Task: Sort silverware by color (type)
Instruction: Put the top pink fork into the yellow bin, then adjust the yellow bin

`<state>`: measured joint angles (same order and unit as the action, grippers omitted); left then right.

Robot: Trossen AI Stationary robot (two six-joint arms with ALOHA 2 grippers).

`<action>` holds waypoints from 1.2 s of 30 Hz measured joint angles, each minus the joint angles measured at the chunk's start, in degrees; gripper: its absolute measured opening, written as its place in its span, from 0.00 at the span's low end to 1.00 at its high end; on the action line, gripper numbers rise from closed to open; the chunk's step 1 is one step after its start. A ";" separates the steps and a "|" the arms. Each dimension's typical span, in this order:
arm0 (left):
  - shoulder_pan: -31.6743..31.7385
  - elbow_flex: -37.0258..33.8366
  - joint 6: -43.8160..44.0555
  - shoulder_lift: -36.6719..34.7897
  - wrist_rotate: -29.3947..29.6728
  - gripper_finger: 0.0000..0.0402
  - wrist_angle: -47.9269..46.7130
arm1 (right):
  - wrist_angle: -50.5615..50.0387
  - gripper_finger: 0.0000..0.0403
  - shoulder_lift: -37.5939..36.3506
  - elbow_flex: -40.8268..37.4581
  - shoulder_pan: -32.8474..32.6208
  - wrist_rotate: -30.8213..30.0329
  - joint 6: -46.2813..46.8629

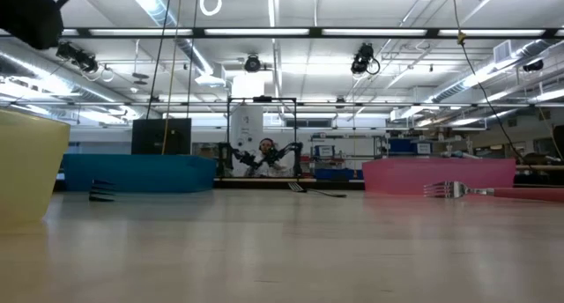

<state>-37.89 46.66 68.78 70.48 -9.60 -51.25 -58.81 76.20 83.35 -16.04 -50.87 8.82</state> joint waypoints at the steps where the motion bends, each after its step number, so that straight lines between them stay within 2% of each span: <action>1: 0.00 -0.72 1.28 0.00 0.06 0.10 0.60 | 0.02 0.26 0.00 0.00 0.25 0.00 -0.04; 12: 0.02 -3.26 2.75 0.02 -0.18 0.24 2.78 | 0.01 0.26 0.00 0.00 3.18 0.04 -1.29; 21: 1.75 -3.24 -1.05 0.02 -0.20 0.27 6.96 | 0.02 0.26 0.00 0.00 6.15 0.28 -1.29; 26: 6.72 -3.24 -8.55 0.02 -0.24 0.27 6.40 | 0.13 0.26 0.00 0.00 8.01 2.81 -1.29; 36: 21.97 -3.24 -32.16 0.02 -0.15 0.27 6.39 | 0.20 0.26 0.00 0.00 10.55 7.09 -2.59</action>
<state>-15.92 43.42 36.61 70.50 -9.76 -44.86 -58.61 76.20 83.35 -5.49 -43.78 6.23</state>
